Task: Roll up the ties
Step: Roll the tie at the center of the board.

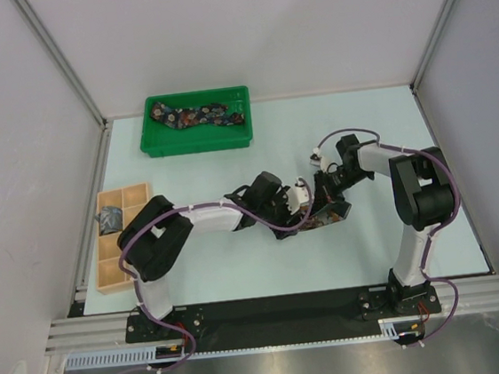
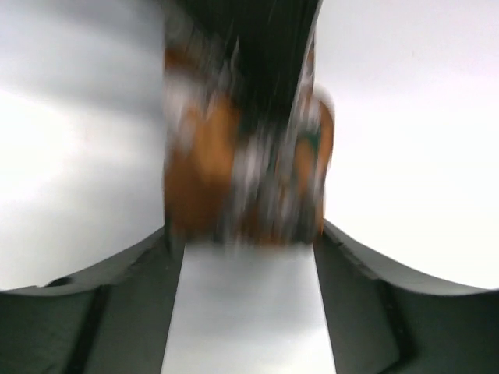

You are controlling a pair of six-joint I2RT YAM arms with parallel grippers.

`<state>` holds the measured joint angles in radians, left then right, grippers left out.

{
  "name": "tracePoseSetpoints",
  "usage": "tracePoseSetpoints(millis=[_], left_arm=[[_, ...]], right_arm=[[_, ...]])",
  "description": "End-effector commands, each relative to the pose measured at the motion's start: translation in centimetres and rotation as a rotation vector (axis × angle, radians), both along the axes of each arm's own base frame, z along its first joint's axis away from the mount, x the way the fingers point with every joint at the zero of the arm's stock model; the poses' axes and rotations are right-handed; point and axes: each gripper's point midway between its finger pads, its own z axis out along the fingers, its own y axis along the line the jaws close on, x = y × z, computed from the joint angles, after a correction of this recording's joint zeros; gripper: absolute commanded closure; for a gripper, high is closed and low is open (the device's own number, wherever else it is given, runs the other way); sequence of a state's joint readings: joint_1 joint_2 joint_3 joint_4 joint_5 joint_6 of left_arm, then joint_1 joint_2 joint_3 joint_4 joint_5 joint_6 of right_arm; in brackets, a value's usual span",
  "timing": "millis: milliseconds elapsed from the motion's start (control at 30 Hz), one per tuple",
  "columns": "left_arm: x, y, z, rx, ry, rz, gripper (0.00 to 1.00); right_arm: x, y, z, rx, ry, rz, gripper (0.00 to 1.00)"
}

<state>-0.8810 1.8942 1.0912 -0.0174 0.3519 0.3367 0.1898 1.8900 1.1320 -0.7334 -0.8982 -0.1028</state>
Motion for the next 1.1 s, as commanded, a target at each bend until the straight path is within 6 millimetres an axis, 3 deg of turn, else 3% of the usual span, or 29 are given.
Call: tracePoseSetpoints(millis=[0,67,200,367,733,833,1067], left_arm=[[-0.5,-0.1,3.8,-0.204,0.044,0.029,0.25],[-0.4,-0.9,4.8,-0.271,0.03,0.027,0.22],[-0.6,-1.7,4.4,-0.324,0.048,0.016,0.13],[-0.3,-3.5,4.9,-0.396,0.031,-0.013,0.11],[0.5,-6.7,3.6,-0.405,-0.004,-0.045,0.1],[0.4,-7.1,3.3,-0.404,0.004,-0.047,0.14],[0.2,-7.6,1.6,-0.362,0.029,-0.029,0.46]], right_arm=[[-0.4,-4.3,-5.5,-0.294,0.016,-0.009,1.0],[-0.1,-5.1,-5.9,-0.348,0.003,-0.017,1.0],[0.8,-6.1,-5.9,-0.428,-0.033,-0.031,1.0],[2.2,-6.8,-7.0,-0.503,-0.037,-0.047,1.0],[1.0,-6.1,-7.7,-0.537,-0.004,0.005,1.0],[1.0,-5.6,-7.6,-0.528,-0.013,0.007,1.0],[0.0,-2.3,-7.1,-0.421,-0.004,0.062,1.0]])
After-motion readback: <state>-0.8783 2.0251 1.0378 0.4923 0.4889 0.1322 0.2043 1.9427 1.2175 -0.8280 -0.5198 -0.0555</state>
